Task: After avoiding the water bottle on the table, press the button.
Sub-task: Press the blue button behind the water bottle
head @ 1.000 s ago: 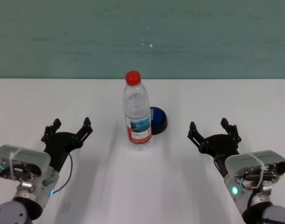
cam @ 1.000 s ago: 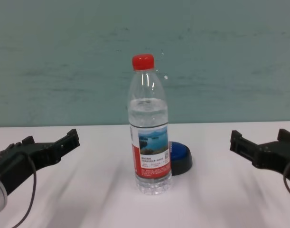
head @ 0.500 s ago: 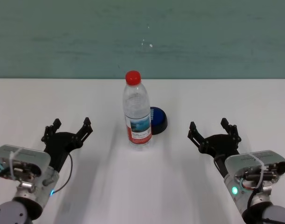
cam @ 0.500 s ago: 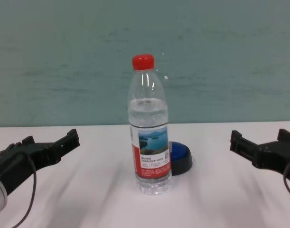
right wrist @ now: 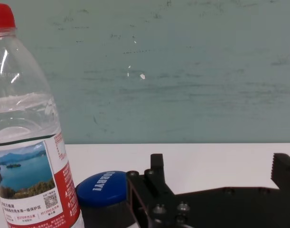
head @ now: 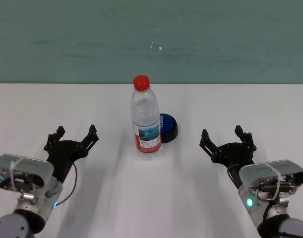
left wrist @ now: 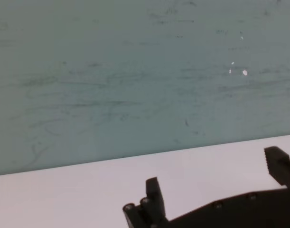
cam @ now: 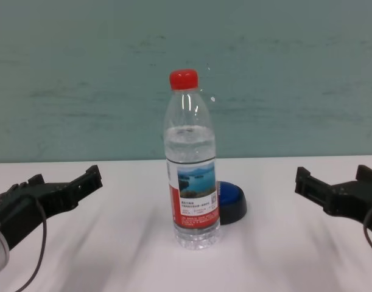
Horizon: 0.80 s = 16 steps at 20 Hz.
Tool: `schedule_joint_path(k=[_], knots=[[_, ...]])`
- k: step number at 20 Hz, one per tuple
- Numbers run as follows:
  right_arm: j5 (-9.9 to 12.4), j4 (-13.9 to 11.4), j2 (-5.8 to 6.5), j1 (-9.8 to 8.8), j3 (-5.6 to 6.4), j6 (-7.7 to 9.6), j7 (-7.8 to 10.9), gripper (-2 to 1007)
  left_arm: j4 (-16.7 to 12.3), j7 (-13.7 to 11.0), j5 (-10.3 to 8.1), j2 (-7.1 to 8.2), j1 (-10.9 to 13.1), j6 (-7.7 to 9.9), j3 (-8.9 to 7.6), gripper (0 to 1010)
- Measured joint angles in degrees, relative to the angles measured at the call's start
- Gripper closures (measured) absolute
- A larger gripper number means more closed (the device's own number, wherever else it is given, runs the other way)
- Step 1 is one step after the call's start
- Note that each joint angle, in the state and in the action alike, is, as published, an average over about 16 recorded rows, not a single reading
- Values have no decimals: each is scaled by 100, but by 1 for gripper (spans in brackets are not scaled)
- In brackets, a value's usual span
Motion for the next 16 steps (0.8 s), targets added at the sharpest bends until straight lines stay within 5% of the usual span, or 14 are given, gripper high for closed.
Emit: schedule_joint_path(k=[7, 16], knots=[[0, 0, 0, 0, 0, 0, 0, 3, -258, -48, 75, 19, 196, 40, -53, 10], [0, 0, 0, 0, 0, 0, 0, 3, -1015, -272, 326, 166, 790, 94, -161, 10]])
